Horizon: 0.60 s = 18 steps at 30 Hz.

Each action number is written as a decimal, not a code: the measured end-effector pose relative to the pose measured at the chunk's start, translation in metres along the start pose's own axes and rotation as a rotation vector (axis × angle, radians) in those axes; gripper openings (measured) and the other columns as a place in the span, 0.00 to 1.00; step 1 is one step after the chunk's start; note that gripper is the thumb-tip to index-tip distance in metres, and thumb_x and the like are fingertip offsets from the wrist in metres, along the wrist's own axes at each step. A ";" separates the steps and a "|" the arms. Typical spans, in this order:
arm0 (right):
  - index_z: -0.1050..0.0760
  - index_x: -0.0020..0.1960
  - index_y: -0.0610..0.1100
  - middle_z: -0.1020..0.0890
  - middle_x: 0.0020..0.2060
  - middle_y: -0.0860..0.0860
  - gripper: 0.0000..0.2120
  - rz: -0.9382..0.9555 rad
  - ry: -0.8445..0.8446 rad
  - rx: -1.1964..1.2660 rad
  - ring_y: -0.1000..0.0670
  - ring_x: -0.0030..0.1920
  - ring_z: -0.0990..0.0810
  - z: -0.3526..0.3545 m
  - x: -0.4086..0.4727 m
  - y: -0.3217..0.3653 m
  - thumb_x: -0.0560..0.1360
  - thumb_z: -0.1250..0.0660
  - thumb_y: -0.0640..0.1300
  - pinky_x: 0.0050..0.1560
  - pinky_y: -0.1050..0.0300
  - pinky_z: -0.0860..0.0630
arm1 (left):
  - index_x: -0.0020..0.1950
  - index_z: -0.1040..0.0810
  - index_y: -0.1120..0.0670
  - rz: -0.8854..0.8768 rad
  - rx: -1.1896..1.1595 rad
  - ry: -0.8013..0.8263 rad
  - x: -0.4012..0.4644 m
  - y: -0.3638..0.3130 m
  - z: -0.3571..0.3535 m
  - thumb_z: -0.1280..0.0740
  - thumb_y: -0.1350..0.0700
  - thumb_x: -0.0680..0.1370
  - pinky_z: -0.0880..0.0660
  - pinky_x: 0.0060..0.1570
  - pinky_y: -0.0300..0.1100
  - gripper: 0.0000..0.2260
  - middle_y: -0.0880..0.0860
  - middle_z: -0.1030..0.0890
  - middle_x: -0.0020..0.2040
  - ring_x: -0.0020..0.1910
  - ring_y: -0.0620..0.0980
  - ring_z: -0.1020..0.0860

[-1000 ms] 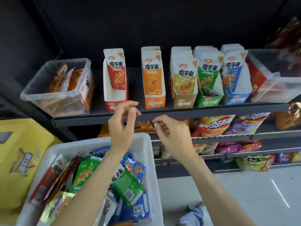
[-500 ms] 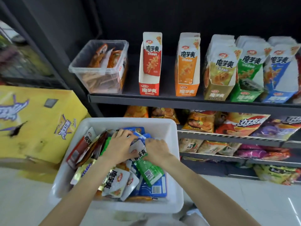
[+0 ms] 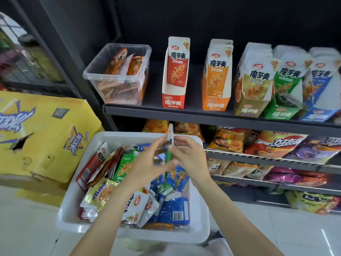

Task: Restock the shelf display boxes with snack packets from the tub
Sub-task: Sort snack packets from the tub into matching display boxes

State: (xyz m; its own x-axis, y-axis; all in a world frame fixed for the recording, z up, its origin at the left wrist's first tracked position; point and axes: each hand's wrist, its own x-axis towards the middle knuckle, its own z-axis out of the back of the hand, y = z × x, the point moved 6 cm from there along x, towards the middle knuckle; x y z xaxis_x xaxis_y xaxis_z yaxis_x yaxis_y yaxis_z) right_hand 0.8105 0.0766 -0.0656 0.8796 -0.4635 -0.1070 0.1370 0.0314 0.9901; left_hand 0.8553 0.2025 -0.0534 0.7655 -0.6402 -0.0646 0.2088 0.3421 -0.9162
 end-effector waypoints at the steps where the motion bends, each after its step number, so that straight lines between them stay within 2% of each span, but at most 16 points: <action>1: 0.20 0.54 0.45 0.16 0.45 0.52 0.09 -0.017 0.027 0.082 0.52 0.45 0.16 -0.001 -0.002 0.003 0.74 0.29 0.41 0.50 0.52 0.19 | 0.67 0.34 0.39 -0.032 0.037 0.014 0.001 -0.004 -0.005 0.27 0.46 0.70 0.26 0.56 0.32 0.27 0.35 0.23 0.57 0.56 0.32 0.25; 3: 0.20 0.55 0.46 0.16 0.47 0.53 0.08 -0.004 0.047 0.145 0.52 0.47 0.16 0.001 -0.004 0.011 0.76 0.32 0.42 0.50 0.51 0.19 | 0.63 0.32 0.40 -0.055 0.039 -0.072 0.006 -0.007 -0.002 0.29 0.57 0.74 0.24 0.56 0.42 0.22 0.39 0.20 0.53 0.52 0.35 0.22; 5: 0.22 0.57 0.49 0.17 0.50 0.55 0.09 0.102 -0.030 0.001 0.55 0.47 0.17 0.014 -0.001 0.019 0.77 0.33 0.42 0.49 0.51 0.19 | 0.59 0.32 0.39 -0.030 -0.058 -0.141 0.009 -0.007 0.007 0.31 0.64 0.75 0.24 0.56 0.47 0.22 0.41 0.19 0.52 0.51 0.38 0.21; 7: 0.25 0.59 0.52 0.19 0.53 0.56 0.13 0.175 -0.114 -0.156 0.57 0.46 0.19 0.032 0.003 0.024 0.75 0.31 0.43 0.48 0.50 0.19 | 0.59 0.32 0.38 0.007 -0.114 -0.140 0.013 -0.005 0.011 0.30 0.63 0.75 0.24 0.58 0.51 0.23 0.44 0.18 0.53 0.53 0.42 0.20; 9: 0.29 0.63 0.53 0.21 0.52 0.59 0.20 0.144 -0.126 -0.186 0.58 0.45 0.20 0.046 0.007 0.025 0.73 0.29 0.45 0.47 0.52 0.19 | 0.60 0.32 0.37 0.007 -0.119 -0.083 0.018 -0.010 0.007 0.29 0.62 0.74 0.24 0.57 0.53 0.24 0.44 0.17 0.52 0.54 0.44 0.20; 11: 0.33 0.66 0.51 0.21 0.50 0.61 0.26 0.099 -0.089 -0.136 0.60 0.46 0.20 0.059 0.007 0.027 0.72 0.27 0.44 0.44 0.55 0.19 | 0.59 0.33 0.37 -0.026 -0.110 0.002 0.023 -0.022 -0.003 0.30 0.63 0.74 0.22 0.54 0.50 0.25 0.42 0.17 0.51 0.53 0.42 0.20; 13: 0.35 0.67 0.52 0.18 0.48 0.56 0.28 0.087 -0.051 -0.069 0.58 0.47 0.18 0.075 0.004 0.033 0.72 0.27 0.40 0.40 0.57 0.19 | 0.59 0.33 0.37 -0.083 -0.092 0.085 0.031 -0.038 -0.018 0.31 0.65 0.75 0.21 0.51 0.46 0.25 0.43 0.18 0.53 0.53 0.42 0.20; 15: 0.31 0.61 0.55 0.17 0.48 0.54 0.22 0.129 -0.062 -0.098 0.55 0.46 0.17 0.097 0.001 0.044 0.73 0.28 0.39 0.38 0.57 0.18 | 0.58 0.32 0.38 -0.160 -0.056 0.131 0.041 -0.058 -0.035 0.32 0.66 0.75 0.21 0.51 0.41 0.25 0.41 0.20 0.55 0.55 0.41 0.21; 18: 0.27 0.49 0.56 0.16 0.45 0.54 0.13 0.232 -0.218 -0.171 0.55 0.43 0.16 0.143 -0.005 0.064 0.74 0.30 0.39 0.39 0.58 0.19 | 0.59 0.30 0.41 -0.296 0.021 0.064 0.064 -0.088 -0.057 0.29 0.64 0.74 0.24 0.51 0.33 0.23 0.39 0.21 0.52 0.53 0.38 0.22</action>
State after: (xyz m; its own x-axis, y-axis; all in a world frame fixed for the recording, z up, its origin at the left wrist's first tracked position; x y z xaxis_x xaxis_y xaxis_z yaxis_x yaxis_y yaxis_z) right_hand 0.7492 -0.0458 0.0114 0.7812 -0.6038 0.1587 0.0355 0.2967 0.9543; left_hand 0.8508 0.0922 0.0006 0.6299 -0.7558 0.1788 0.4302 0.1478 -0.8906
